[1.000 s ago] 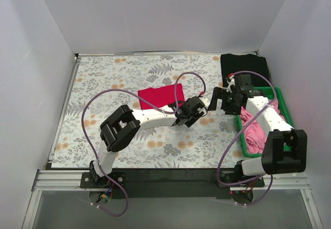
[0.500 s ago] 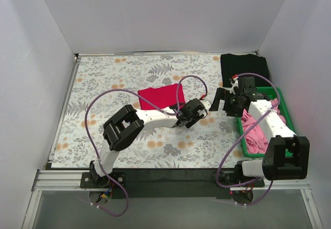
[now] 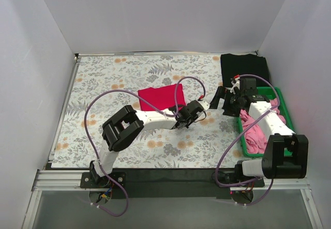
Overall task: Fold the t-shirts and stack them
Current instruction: Fold the tshirt, then neatly place the folded tshirt to the corner
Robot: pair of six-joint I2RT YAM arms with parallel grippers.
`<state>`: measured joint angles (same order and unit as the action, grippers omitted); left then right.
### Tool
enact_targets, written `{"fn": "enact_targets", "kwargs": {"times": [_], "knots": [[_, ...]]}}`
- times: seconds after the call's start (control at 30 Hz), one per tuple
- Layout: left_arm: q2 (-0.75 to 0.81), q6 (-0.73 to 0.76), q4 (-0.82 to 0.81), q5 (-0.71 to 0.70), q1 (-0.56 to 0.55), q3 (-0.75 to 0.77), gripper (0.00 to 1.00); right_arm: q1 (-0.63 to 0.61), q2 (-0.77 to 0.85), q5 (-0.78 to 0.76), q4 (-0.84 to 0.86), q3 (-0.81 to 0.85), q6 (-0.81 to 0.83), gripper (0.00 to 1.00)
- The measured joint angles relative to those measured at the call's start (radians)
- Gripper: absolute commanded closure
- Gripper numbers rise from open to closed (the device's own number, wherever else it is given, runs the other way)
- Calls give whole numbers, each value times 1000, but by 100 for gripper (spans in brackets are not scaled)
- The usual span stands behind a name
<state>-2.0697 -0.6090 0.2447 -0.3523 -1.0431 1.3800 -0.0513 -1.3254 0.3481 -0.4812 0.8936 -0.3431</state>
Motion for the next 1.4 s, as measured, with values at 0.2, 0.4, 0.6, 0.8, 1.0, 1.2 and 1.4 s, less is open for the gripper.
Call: {"fn": "enact_targets", "kwargs": {"times": [0.2,0.4,0.6,0.8,1.0,1.2,1.4], "knots": [[70,-70,21,2,5,-67,100,2,-72,104,183,-72,-121,6],[145,-129,32,13,20,-97,100,-12,-179,170,406,-147,-261,5],[181,-164,31,20,33,-103,100,-79,-328,204,618,-143,-391,5],[202,-185,32,20,40,-108,100,-169,-470,242,781,-56,-488,7],[214,-215,32,20,47,-108,100,-258,-542,252,887,-22,-571,10],[236,-256,27,19,51,-113,100,-303,-599,270,936,16,-615,21],[267,-290,1,19,53,-125,100,-319,-669,296,930,79,-608,43]]}}
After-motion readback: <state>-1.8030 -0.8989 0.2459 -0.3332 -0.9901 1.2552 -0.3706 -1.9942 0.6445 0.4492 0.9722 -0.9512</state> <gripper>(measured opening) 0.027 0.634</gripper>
